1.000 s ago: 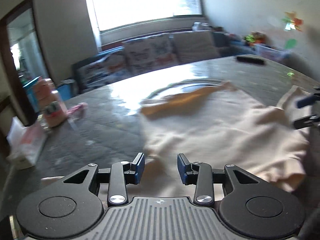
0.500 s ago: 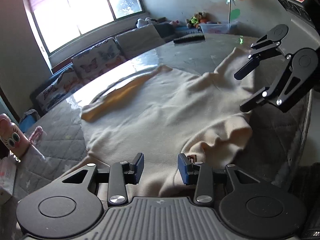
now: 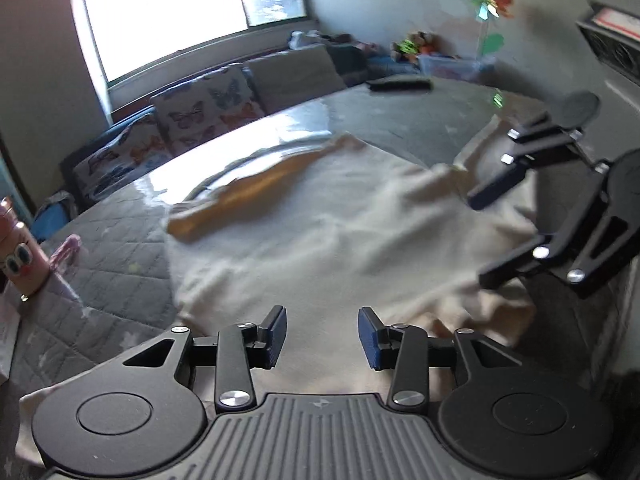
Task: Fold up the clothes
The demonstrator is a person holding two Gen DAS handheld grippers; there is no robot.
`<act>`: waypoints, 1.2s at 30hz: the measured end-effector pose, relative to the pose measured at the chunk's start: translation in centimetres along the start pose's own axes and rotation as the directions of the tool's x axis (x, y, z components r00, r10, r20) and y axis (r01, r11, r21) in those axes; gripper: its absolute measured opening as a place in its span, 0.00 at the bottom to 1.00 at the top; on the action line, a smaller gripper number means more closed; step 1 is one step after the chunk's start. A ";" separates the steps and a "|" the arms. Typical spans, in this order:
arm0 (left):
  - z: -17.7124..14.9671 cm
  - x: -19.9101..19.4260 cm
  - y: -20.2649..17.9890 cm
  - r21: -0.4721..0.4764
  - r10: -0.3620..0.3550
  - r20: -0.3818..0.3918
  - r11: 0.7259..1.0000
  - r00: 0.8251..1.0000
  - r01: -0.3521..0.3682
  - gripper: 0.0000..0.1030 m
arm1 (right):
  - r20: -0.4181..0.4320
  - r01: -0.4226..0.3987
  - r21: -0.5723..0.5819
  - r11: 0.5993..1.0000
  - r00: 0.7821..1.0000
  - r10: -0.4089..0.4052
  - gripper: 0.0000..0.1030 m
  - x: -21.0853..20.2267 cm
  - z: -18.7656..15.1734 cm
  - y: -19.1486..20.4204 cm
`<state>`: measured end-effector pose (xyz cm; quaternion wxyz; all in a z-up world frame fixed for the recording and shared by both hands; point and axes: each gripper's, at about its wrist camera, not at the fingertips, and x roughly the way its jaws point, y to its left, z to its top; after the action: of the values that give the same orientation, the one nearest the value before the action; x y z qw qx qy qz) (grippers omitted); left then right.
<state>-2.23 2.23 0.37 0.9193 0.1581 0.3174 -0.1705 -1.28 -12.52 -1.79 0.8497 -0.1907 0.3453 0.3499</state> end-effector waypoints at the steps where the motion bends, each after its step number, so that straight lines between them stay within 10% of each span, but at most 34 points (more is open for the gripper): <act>1: 0.5 0.2 0.7 -0.020 0.014 0.002 1.000 1.000 -0.014 0.42 | 0.006 -0.006 0.017 1.000 1.000 0.006 0.67 -0.2 0.3 -0.5; 15: 7.5 8.9 12.5 -0.288 0.232 -0.106 0.924 0.967 -0.253 0.41 | 0.029 0.113 0.310 0.944 0.991 -0.128 0.47 3.6 5.9 -13.2; 31: 8.8 16.3 16.3 -0.339 0.152 -0.151 0.920 0.977 -0.196 0.40 | -0.026 0.120 0.500 0.858 0.992 -0.124 0.20 12.1 6.6 -22.5; 36: 8.6 16.3 16.6 -0.358 0.114 -0.122 0.921 0.986 -0.151 0.08 | -0.015 0.118 0.491 0.863 0.992 -0.127 0.06 12.3 7.1 -22.4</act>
<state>21.27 10.11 -0.52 0.9252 0.0132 0.3773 -0.0375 24.55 -18.06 -3.93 0.8937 0.0127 0.4026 0.1978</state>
